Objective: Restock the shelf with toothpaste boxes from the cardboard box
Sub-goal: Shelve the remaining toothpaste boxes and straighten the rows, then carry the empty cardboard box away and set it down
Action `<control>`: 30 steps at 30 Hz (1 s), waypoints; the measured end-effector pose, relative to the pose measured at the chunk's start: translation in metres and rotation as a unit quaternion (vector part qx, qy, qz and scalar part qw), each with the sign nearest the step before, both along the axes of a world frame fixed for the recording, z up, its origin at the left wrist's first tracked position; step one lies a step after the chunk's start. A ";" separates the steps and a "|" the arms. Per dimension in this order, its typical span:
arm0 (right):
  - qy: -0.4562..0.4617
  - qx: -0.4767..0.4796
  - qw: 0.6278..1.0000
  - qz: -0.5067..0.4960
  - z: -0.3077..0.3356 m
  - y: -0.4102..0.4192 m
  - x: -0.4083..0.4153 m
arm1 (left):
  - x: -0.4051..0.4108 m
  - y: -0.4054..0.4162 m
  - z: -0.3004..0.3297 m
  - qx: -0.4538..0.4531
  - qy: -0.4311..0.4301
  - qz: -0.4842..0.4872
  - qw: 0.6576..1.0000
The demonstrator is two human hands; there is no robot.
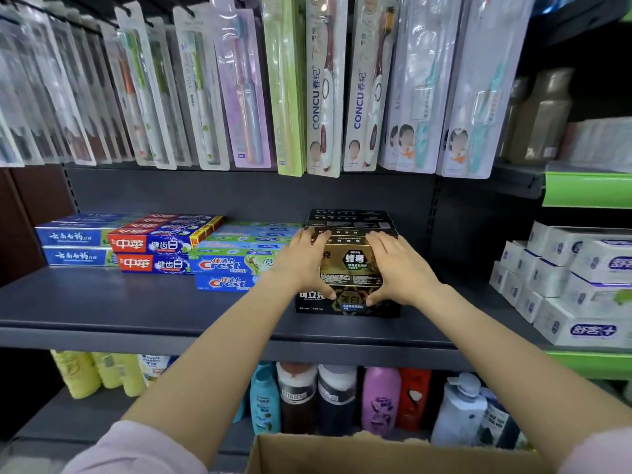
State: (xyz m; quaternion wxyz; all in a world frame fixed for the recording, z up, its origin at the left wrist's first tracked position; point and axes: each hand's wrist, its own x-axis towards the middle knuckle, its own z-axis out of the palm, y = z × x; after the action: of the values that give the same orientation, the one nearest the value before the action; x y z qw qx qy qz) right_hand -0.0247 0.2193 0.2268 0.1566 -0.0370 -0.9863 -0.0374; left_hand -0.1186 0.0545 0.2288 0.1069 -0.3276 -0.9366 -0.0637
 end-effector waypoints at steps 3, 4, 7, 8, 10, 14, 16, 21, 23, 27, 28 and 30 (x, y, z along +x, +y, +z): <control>-0.001 -0.002 1.000 -0.014 -0.002 -0.004 0.000 | 0.005 0.000 0.000 -0.030 0.043 0.017 0.999; -0.003 -0.002 1.000 -0.020 -0.002 -0.005 0.001 | 0.006 0.000 0.000 -0.036 0.052 0.018 0.998; -0.011 -0.007 0.999 -0.033 -0.001 -0.006 0.002 | 0.011 0.000 -0.002 -0.039 0.092 0.008 0.995; -0.011 -0.011 0.999 -0.035 0.000 -0.007 0.003 | 0.015 0.000 -0.003 -0.034 0.105 0.002 0.994; -0.004 -0.018 0.999 -0.033 0.001 -0.010 0.008 | 0.023 -0.001 -0.006 -0.013 0.115 -0.009 0.993; 0.074 -0.047 0.996 -0.003 0.000 -0.024 0.033 | 0.044 -0.006 -0.008 0.056 0.106 -0.035 0.992; 0.100 -0.079 0.992 0.006 0.000 -0.030 0.051 | 0.057 -0.011 -0.010 0.120 0.102 -0.047 0.986; 0.024 -0.132 0.991 -0.004 -0.010 -0.046 0.099 | 0.102 -0.024 -0.019 0.176 0.054 -0.042 0.982; -0.020 -0.165 0.986 -0.013 -0.020 -0.053 0.119 | 0.124 -0.032 -0.025 0.173 -0.025 -0.035 0.984; -0.097 -0.183 0.978 -0.008 -0.053 -0.072 0.166 | 0.173 -0.051 -0.048 0.142 -0.118 0.004 0.983; -0.110 -0.184 0.977 -0.007 -0.063 -0.076 0.176 | 0.184 -0.056 -0.056 0.138 -0.129 0.011 0.982; -0.140 -0.194 0.971 -0.004 -0.085 -0.087 0.197 | 0.208 -0.067 -0.074 0.124 -0.154 0.024 0.980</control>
State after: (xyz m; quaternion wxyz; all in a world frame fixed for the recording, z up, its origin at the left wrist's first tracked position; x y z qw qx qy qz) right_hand 0.1727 0.1324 0.1415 0.0068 -0.0651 -0.9867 0.1491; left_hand 0.0894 -0.0129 0.1546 0.0031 -0.2756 -0.9342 -0.2266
